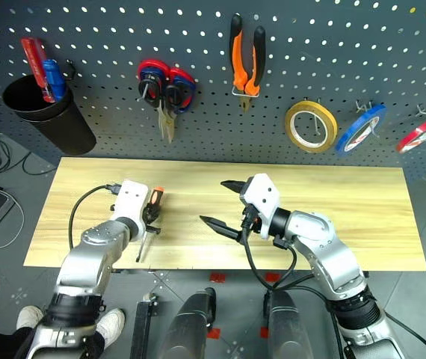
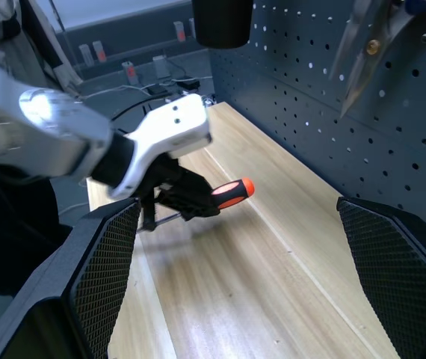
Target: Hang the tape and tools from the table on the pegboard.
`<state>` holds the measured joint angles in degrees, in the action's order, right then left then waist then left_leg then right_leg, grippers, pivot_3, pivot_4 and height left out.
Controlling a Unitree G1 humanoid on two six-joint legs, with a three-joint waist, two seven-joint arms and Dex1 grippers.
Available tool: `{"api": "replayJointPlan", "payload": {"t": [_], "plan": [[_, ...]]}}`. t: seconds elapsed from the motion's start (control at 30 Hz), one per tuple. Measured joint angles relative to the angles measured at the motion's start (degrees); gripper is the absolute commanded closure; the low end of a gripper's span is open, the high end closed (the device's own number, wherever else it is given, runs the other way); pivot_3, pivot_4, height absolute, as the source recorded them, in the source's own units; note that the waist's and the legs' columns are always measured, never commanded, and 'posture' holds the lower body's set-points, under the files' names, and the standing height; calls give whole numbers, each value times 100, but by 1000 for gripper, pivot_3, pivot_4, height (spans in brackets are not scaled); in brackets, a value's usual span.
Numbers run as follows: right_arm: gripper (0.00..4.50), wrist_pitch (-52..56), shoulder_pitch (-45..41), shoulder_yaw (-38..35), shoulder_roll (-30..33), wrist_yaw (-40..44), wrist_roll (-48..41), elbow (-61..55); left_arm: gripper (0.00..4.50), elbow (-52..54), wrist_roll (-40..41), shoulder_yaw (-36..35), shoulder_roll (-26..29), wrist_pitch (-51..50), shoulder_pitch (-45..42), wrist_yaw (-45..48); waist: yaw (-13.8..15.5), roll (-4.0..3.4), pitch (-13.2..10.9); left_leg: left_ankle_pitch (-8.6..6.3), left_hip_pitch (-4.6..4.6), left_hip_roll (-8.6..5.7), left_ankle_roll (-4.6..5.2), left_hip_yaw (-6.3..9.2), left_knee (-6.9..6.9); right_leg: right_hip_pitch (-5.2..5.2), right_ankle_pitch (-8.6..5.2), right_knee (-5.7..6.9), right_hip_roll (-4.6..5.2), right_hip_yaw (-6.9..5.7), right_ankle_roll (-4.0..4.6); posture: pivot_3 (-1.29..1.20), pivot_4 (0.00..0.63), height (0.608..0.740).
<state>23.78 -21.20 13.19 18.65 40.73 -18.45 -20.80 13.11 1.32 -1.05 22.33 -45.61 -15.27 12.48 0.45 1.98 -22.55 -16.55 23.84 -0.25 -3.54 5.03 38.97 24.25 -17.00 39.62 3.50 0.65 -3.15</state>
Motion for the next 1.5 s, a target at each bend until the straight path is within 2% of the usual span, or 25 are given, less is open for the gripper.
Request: {"api": "replayJointPlan", "payload": {"t": [0.3,0.6,0.83,0.93,1.1,1.5], "plan": [[0,25,193,-422,-250,-90,-688,-382,3606,1462,-799,601,-110,239,122,-546,107,6,289,4,2,-14,-7,1,-6,-4,0,-10,-8,-8,0,183,217,740],[0,-78,-383,-679,-538,-496,-729,-340,3606,1986,-1274,176,121,697,-721,-742,201,10,669,6,-1,-16,-12,-13,-15,-11,0,-26,-18,-15,0,221,163,740],[0,-337,-796,-639,-791,-664,-600,-45,3606,1150,-1432,-126,332,1261,-2244,-888,374,11,806,10,-1,-16,-19,-22,-7,-10,3,-17,-25,-16,3,226,151,740],[0,-461,-887,-641,-809,-719,-512,78,3606,728,-1490,-157,322,1439,-2616,-965,402,13,843,11,-2,-16,-18,-23,-7,-10,3,-15,-26,-16,3,220,152,740],[0,-503,-887,-640,-826,-812,-477,120,3606,-14,-1512,-177,289,1720,-3027,-1191,403,14,853,11,-1,-15,-18,-23,-2,-8,3,-6,-29,-15,4,211,152,740],[0,-502,-953,-642,-791,-947,-488,118,3606,-981,-1509,-391,429,2364,-3523,-1311,390,14,861,11,-2,-15,-18,-24,2,-5,3,10,-29,-15,4,204,163,740]]}}
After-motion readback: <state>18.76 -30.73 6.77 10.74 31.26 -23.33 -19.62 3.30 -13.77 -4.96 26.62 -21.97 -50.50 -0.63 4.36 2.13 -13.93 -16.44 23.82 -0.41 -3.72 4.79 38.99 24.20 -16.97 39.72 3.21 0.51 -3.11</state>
